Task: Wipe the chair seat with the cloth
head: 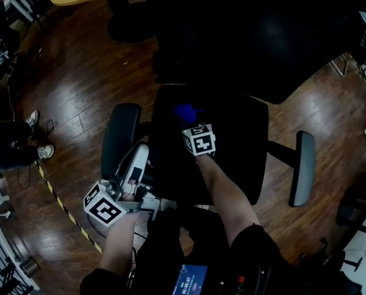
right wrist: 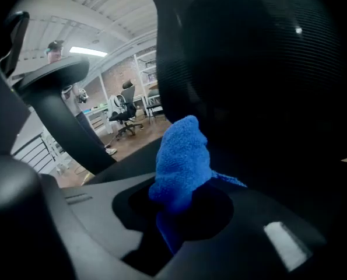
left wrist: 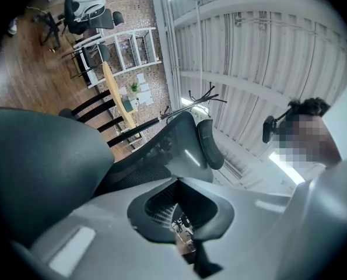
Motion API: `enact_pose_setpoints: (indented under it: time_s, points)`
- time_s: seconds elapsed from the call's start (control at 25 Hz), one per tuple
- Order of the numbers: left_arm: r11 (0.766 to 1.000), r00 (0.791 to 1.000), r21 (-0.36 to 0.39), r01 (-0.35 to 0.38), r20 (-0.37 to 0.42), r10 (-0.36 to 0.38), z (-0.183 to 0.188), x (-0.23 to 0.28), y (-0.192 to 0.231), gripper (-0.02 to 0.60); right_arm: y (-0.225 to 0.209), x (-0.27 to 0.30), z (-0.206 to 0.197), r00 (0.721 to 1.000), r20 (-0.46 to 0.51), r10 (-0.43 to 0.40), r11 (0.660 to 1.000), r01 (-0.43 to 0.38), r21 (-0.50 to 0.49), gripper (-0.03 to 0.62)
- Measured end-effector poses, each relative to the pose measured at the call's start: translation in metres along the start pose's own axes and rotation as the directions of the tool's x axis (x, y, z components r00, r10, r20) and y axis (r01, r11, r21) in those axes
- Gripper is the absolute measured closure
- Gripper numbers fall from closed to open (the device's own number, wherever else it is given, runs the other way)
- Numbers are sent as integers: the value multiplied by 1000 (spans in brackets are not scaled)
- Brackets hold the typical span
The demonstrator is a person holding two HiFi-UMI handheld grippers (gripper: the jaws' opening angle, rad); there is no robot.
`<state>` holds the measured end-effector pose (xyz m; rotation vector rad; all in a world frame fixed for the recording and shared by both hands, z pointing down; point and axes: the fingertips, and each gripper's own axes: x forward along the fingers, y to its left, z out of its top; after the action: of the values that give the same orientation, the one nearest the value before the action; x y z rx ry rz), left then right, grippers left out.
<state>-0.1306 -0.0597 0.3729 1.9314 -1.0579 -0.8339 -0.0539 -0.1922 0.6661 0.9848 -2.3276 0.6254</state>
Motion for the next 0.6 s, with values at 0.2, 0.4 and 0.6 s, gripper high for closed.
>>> enact_pose_setpoints:
  time_s: [0.2,0.4,0.6]
  points:
    - [1000,1000,-7,-6,-2,6,1,1,2,589,-106,-79,-43,971,-70,-231,973,231,3,517]
    - [1000,1000,-6,-14,2,14,-1,4,3,589,-200,-182,-83,897,-102,-431,896,438,72,517]
    - [1000,1000,-1,-16,-2,16,-1,3,4,589,-216,-206,-90,886,-90,-455,877,463,130,517]
